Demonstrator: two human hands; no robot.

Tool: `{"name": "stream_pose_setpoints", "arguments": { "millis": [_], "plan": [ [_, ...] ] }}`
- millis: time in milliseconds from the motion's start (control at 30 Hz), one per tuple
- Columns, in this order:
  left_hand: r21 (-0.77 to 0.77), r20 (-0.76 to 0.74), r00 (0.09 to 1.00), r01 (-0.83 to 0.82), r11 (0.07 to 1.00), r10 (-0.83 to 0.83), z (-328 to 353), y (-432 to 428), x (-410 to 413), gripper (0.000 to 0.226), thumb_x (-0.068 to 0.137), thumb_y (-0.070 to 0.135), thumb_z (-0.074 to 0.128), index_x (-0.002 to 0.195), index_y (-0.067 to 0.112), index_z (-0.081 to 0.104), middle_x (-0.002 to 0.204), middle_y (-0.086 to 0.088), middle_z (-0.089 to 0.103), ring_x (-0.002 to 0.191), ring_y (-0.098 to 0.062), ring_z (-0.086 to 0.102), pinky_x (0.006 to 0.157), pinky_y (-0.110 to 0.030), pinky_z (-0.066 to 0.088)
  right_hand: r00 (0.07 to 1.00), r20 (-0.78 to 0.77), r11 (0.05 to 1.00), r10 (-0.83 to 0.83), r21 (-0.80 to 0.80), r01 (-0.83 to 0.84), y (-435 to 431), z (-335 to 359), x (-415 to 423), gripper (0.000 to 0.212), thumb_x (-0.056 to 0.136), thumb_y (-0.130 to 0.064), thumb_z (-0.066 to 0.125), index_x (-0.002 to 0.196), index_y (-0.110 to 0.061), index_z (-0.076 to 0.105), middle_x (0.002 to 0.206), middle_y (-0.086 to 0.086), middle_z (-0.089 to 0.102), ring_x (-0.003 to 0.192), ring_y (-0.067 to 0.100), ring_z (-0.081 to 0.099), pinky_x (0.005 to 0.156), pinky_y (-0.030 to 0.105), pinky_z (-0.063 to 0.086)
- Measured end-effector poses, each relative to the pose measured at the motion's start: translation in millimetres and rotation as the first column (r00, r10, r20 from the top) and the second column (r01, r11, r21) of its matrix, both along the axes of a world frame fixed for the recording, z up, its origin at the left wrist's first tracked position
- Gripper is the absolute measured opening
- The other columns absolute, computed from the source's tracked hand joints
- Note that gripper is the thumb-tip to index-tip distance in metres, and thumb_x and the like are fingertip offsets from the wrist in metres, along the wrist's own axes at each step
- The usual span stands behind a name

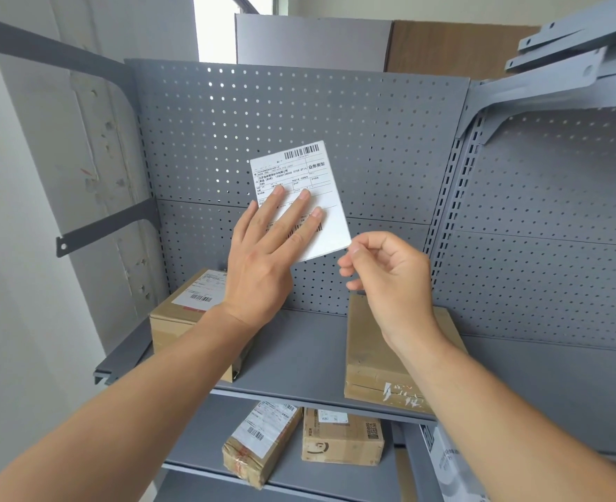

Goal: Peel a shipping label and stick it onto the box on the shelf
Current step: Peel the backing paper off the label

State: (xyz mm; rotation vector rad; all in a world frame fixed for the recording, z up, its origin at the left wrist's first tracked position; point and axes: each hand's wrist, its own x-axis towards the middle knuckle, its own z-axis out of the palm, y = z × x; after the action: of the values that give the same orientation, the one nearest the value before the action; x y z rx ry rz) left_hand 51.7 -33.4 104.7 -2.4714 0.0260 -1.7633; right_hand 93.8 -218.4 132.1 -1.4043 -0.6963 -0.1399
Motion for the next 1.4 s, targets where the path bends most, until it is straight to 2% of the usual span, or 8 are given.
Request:
{"name": "stream_pose_setpoints", "arguments": {
  "millis": [333,533,800,933,1067,1267,1333,1400],
  "plan": [
    [-0.015,0.021,0.999,0.039,0.999,-0.039,-1.1,2.1,2.0,0.068,0.09,-0.017,0.032,0.143,0.017,0.058,0.154,-0.005,0.049,0.148,-0.035,0.038,0.115,-0.058,0.034,1.0,-0.001,1.0,0.007,0.019,-0.007,3.1,-0.2,1.5,0.015,0.096,-0.003,0.061,0.086,-0.01,0.07,0.07,-0.003,0.074,0.066,0.01,0.069,0.058,0.024,0.055],
    [-0.014,0.008,0.997,0.077,0.997,-0.077,-0.5,2.5,5.9,0.066,0.096,-0.009,0.017,0.143,0.015,0.056,0.153,-0.009,0.05,0.147,-0.039,0.038,0.116,-0.061,0.033,1.0,-0.007,1.0,0.022,0.014,-0.022,1.9,-0.5,0.8,0.014,0.096,-0.003,0.06,0.087,-0.009,0.07,0.072,-0.001,0.075,0.067,0.01,0.068,0.059,0.024,0.054],
    [-0.031,0.006,0.993,0.121,0.992,-0.121,3.7,-1.6,3.9,0.07,0.087,-0.016,0.027,0.144,0.013,0.054,0.155,-0.011,0.047,0.148,-0.04,0.036,0.119,-0.06,0.03,1.0,-0.014,0.999,0.028,0.027,-0.028,1.2,2.4,2.1,0.012,0.097,-0.005,0.061,0.09,-0.011,0.069,0.07,-0.002,0.073,0.066,0.009,0.068,0.059,0.024,0.055],
    [-0.056,-0.104,0.972,0.206,0.977,-0.21,2.0,-6.0,1.7,0.068,0.083,-0.004,0.04,0.151,0.002,0.041,0.161,-0.02,0.035,0.153,-0.041,0.026,0.117,-0.064,0.03,1.0,0.001,0.999,0.031,0.016,-0.031,0.5,3.1,6.1,0.011,0.098,-0.005,0.061,0.092,-0.009,0.069,0.073,0.001,0.073,0.068,0.009,0.07,0.059,0.024,0.055],
    [-0.088,-0.219,0.933,0.272,0.958,-0.285,-5.2,-6.9,0.6,0.068,0.095,0.029,0.055,0.153,0.0,0.035,0.166,-0.021,0.023,0.156,-0.039,0.017,0.119,-0.063,0.026,0.999,0.029,0.999,0.032,0.016,-0.033,-0.1,1.1,8.6,0.01,0.099,-0.003,0.059,0.094,-0.006,0.067,0.084,0.01,0.074,0.081,0.009,0.073,0.066,0.03,0.062],
    [-0.186,-0.34,0.93,0.077,0.979,-0.138,-5.5,-13.0,-1.7,0.073,0.101,0.063,0.019,0.157,0.02,0.035,0.164,0.0,0.035,0.157,-0.027,0.019,0.123,-0.062,0.014,0.999,0.03,0.999,0.013,-0.034,-0.012,-0.9,-2.1,12.5,0.014,0.098,-0.006,0.061,0.091,-0.013,0.069,0.091,0.003,0.076,0.09,0.012,0.075,0.078,0.042,0.065],
    [-0.248,-0.312,0.939,0.068,0.966,-0.147,1.4,-20.5,-2.8,0.07,0.101,0.062,0.021,0.151,0.019,0.045,0.158,-0.001,0.045,0.152,-0.026,0.03,0.123,-0.052,0.025,0.997,0.069,0.998,-0.021,-0.064,0.026,0.1,-4.6,15.1,0.016,0.097,-0.008,0.062,0.088,-0.019,0.069,0.09,0.0,0.077,0.089,0.015,0.075,0.08,0.047,0.064],
    [-0.311,-0.253,0.944,0.127,0.942,-0.211,9.3,-31.8,-4.7,0.06,0.101,0.058,0.034,0.143,0.021,0.055,0.145,0.004,0.059,0.135,-0.021,0.049,0.107,-0.042,0.046,0.992,0.112,0.996,-0.049,-0.066,0.057,1.4,-6.8,16.6,0.015,0.094,-0.014,0.064,0.086,-0.025,0.069,0.092,-0.005,0.077,0.091,0.018,0.075,0.083,0.051,0.062]
  ]
}}
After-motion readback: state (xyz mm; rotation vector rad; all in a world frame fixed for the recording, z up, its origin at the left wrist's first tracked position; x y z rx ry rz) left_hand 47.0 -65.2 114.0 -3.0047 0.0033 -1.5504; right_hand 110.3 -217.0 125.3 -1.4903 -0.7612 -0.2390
